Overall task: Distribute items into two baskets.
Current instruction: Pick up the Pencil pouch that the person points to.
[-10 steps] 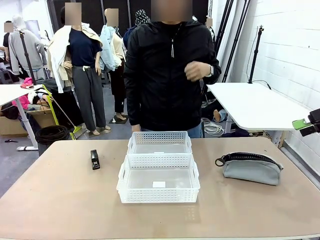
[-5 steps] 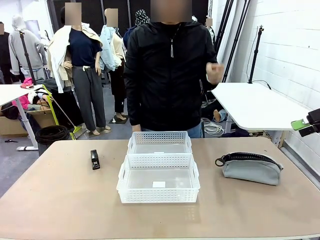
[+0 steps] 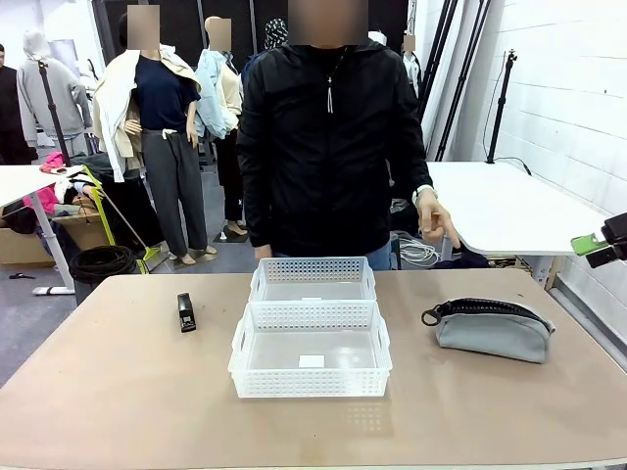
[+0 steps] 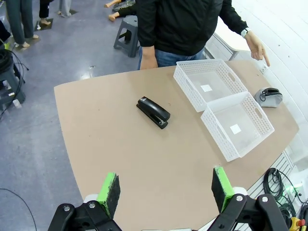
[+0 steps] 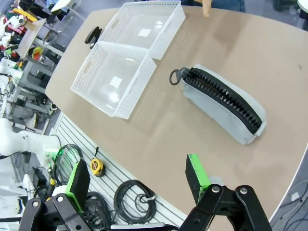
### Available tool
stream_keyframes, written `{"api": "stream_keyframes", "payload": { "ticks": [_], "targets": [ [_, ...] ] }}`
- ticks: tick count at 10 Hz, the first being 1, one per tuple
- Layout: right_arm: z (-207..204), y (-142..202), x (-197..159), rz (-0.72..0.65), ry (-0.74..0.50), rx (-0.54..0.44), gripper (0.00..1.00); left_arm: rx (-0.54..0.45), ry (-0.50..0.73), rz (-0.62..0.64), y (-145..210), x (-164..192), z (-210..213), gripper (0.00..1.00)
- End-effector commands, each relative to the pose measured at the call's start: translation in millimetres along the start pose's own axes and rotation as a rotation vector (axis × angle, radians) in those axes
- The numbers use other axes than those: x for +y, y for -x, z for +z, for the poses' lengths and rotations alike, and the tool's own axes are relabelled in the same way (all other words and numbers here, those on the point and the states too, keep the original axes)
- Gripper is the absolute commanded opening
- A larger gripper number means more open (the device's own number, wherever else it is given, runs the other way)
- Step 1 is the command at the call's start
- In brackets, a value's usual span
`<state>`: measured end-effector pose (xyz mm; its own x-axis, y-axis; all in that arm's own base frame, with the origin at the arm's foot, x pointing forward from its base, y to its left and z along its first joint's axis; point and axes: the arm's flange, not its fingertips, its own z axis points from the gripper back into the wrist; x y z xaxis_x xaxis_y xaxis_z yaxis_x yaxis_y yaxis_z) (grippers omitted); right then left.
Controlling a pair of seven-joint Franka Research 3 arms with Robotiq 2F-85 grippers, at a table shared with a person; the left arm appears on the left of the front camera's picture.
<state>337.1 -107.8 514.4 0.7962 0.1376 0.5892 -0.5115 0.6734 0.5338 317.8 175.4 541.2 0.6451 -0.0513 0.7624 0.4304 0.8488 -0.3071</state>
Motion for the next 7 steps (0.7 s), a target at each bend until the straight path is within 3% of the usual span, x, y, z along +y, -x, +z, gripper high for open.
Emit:
{"api": "stream_keyframes", "payload": {
  "ticks": [1,7],
  "targets": [
    [-1.4,-1.2,-0.5,-0.002,-0.019,-0.009,1.0,-0.011,-0.002,0.002,-0.7,1.0,-0.2,1.0],
    [-1.4,-1.2,-0.5,-0.002,-0.019,-0.009,1.0,-0.011,-0.002,0.002,-0.7,1.0,-0.2,1.0]
  ]
}}
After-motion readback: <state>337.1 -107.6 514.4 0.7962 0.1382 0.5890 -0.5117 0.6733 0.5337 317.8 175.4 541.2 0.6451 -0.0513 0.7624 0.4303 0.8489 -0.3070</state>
